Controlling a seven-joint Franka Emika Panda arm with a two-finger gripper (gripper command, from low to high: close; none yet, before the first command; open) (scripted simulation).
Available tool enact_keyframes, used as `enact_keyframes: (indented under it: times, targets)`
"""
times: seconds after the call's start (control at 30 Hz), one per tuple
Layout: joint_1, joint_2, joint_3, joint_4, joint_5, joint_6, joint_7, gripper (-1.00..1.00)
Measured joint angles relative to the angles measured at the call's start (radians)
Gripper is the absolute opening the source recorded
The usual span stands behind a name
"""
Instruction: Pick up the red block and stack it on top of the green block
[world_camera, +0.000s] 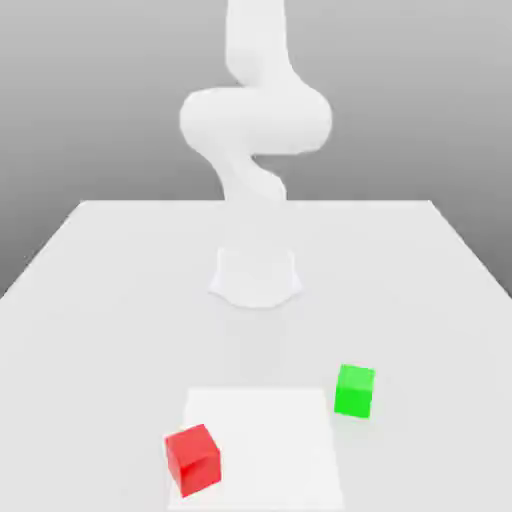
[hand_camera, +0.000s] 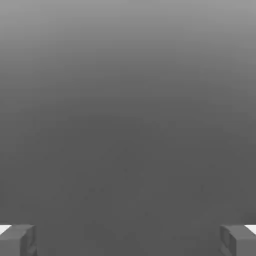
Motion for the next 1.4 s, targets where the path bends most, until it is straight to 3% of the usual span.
enact_keyframes:
  times: [0.5, 0.8, 0.97, 1.0, 1.23, 1.4]
  targets:
    - [0.119, 0.553, -0.194, -0.132, 0.125, 0.221, -0.467, 0.00]
    - [0.089, 0.864, -0.217, -0.210, 0.106, 0.363, -0.672, 0.00]
    - [0.030, 1.043, -0.145, -0.190, 0.186, 0.500, -0.751, 0.00]
    - [0.019, 1.066, -0.131, -0.187, 0.198, 0.519, -0.760, -1.00]
    - [0.019, 1.065, -0.132, -0.187, 0.196, 0.516, -0.758, -1.00]
    - [0.058, 0.906, -0.186, -0.217, 0.097, 0.390, -0.685, -1.00]
